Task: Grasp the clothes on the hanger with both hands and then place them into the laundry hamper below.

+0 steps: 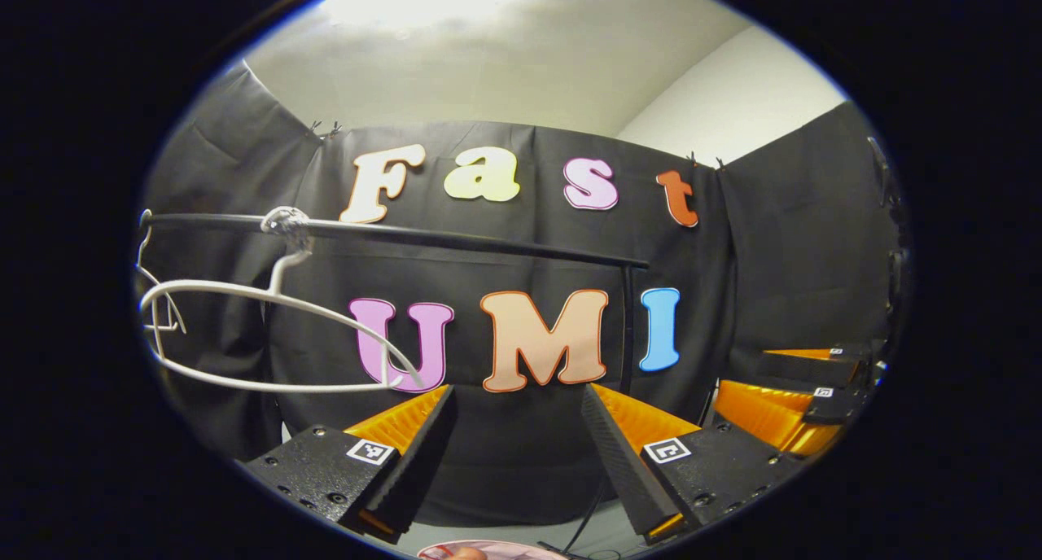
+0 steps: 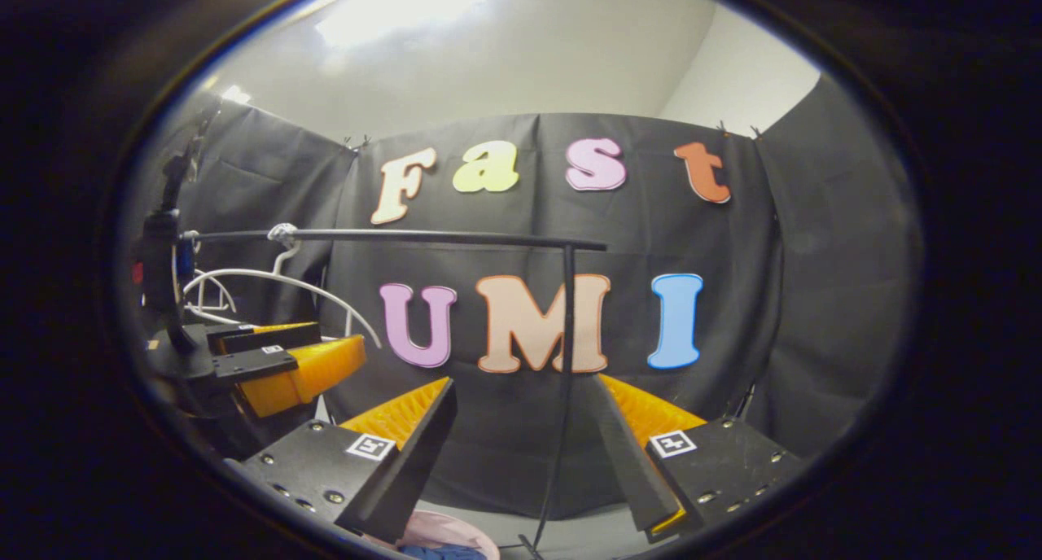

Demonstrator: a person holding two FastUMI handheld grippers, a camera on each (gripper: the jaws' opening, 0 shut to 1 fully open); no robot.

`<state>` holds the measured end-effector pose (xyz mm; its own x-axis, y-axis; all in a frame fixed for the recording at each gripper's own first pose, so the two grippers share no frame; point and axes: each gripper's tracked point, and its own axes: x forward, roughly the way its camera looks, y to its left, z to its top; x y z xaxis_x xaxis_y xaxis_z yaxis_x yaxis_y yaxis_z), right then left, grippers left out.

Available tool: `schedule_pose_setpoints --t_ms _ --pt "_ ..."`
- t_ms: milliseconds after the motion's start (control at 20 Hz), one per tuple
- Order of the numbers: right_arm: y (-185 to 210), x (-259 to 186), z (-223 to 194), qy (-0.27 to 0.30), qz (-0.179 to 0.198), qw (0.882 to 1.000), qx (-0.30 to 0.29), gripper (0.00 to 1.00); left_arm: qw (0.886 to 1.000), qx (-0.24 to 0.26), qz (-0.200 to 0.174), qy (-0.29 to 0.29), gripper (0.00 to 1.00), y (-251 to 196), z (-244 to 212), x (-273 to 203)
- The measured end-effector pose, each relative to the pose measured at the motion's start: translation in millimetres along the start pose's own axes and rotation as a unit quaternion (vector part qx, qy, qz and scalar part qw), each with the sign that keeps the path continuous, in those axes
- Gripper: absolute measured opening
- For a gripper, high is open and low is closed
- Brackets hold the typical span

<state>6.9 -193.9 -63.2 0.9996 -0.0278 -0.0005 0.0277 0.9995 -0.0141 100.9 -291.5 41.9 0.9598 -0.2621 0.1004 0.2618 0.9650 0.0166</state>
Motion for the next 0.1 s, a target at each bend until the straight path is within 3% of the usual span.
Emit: schedule_pose_setpoints --t_ms 100 --pt "-23 -6 -17 -0.023 -0.002 1.0 -0.003 0.97 1.0 -0.007 0.001 -0.008 0.94 -23 -28 6"
